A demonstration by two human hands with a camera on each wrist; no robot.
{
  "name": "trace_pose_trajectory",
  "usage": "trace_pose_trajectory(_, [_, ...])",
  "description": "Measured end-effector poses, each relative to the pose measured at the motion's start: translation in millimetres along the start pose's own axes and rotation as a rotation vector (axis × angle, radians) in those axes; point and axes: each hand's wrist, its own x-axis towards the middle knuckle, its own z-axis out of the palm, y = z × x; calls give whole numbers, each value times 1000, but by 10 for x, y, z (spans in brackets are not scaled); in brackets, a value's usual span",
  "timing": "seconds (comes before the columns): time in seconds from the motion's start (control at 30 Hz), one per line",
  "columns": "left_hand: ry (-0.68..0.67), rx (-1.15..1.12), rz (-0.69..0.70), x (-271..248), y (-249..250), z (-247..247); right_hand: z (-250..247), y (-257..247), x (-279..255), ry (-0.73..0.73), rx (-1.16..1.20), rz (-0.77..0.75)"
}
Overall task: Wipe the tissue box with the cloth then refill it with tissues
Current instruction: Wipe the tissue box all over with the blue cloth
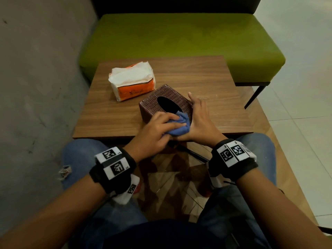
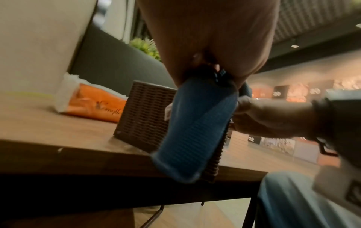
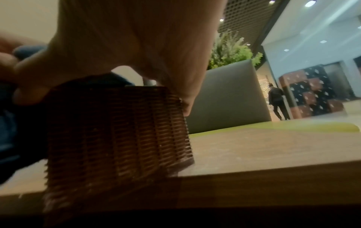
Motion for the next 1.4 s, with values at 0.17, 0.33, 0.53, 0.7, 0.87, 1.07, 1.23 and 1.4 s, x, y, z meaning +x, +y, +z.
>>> trace_pose_trajectory(0.17, [5,78,-2,25,-206,-196,50,-3,-13,14,-61,8])
trace_pose_trajectory(0.33, [39,57,-5,43,-4,-28,34,-11,52,-40,-99,26])
trace_pose_trajectory(0.53, [69,89,-25,-60,-206,-271,59,-47,46,-25,-121,37])
trace_pose_trajectory(0.7, [48,92,11,-247,-157,-224,18,-77,64,-79,-145,48])
trace_pose_trajectory(0.87, [135,94,-97,-112,-154,-250,28,-93,78,-69,-168,52])
trace_pose_trajectory(1.07, [0,178,-52,-81,-106,-311,-19,-116,88,-108,-197,63])
trace_pose_trajectory(1.23, [43,248,-75,-4,-139,-318,-19,-138,124,-121,-220,67])
trace_pose_trajectory(1.4, [-3,168,-9,-78,-63,-229,-36,-135,126,-117,-233,53])
